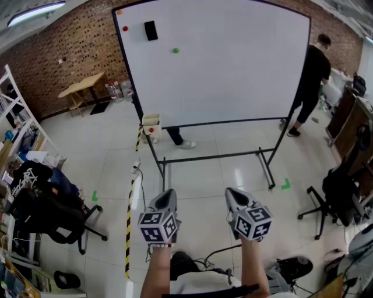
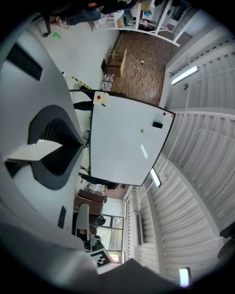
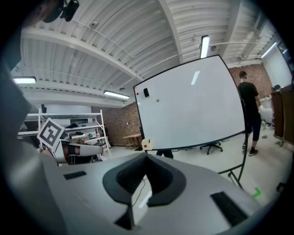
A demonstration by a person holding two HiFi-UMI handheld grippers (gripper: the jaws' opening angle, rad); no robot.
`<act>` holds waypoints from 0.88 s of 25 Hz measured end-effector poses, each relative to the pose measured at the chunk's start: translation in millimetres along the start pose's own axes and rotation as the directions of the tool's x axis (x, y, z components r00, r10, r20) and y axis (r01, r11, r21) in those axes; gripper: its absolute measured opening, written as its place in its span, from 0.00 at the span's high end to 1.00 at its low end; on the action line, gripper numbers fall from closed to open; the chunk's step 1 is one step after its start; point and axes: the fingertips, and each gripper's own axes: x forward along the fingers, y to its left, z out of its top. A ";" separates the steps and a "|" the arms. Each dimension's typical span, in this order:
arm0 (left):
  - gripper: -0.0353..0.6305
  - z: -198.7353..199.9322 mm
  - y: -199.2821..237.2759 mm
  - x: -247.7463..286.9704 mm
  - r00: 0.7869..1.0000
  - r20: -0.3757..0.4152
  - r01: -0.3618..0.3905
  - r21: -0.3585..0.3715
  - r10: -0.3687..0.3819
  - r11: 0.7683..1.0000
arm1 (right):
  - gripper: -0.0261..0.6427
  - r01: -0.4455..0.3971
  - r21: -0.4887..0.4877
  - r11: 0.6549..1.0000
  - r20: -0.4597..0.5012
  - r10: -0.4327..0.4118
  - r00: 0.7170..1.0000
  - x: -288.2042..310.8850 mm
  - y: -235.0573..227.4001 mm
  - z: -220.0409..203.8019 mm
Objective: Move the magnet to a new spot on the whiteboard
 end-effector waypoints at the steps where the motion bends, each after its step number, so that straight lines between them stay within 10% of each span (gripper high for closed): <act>1: 0.95 -0.1 0.9 5.2 1.000 0.000 -0.002 -0.003 0.002 1.000 | 0.94 -0.003 -0.003 1.000 -0.002 0.003 1.000 4.2 -3.5 0.3; 22: 0.95 141.5 117.4 272.8 0.998 0.054 0.039 0.042 -0.041 0.998 | 0.94 -0.001 -0.025 1.000 0.024 0.002 1.000 269.1 -120.1 104.8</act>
